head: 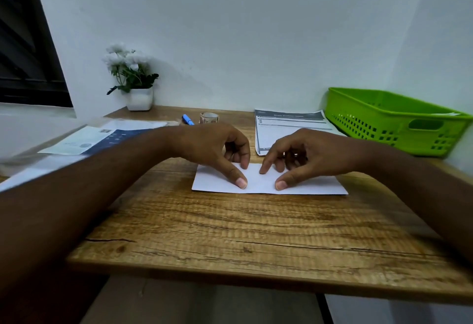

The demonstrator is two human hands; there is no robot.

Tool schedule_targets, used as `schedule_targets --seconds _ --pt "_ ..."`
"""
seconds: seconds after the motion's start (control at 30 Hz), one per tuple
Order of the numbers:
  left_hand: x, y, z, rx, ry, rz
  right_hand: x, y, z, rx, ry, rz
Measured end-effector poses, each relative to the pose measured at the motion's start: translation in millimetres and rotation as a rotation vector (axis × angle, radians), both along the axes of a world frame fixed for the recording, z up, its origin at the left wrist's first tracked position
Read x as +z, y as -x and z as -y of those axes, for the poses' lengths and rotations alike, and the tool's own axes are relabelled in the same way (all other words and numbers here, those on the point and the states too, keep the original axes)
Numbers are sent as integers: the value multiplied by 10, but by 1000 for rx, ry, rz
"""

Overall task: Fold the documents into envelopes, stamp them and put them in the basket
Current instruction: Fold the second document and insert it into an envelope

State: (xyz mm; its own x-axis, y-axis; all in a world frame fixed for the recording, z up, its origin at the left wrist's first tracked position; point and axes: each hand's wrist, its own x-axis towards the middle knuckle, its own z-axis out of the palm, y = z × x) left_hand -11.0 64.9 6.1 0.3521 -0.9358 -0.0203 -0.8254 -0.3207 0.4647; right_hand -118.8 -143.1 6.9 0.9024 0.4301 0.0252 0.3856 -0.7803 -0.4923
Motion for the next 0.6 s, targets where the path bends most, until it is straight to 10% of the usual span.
schedule_targets --seconds 0.6 --pt "23 -54 -27 1 -40 -49 51 5 161 -93 -43 -164"
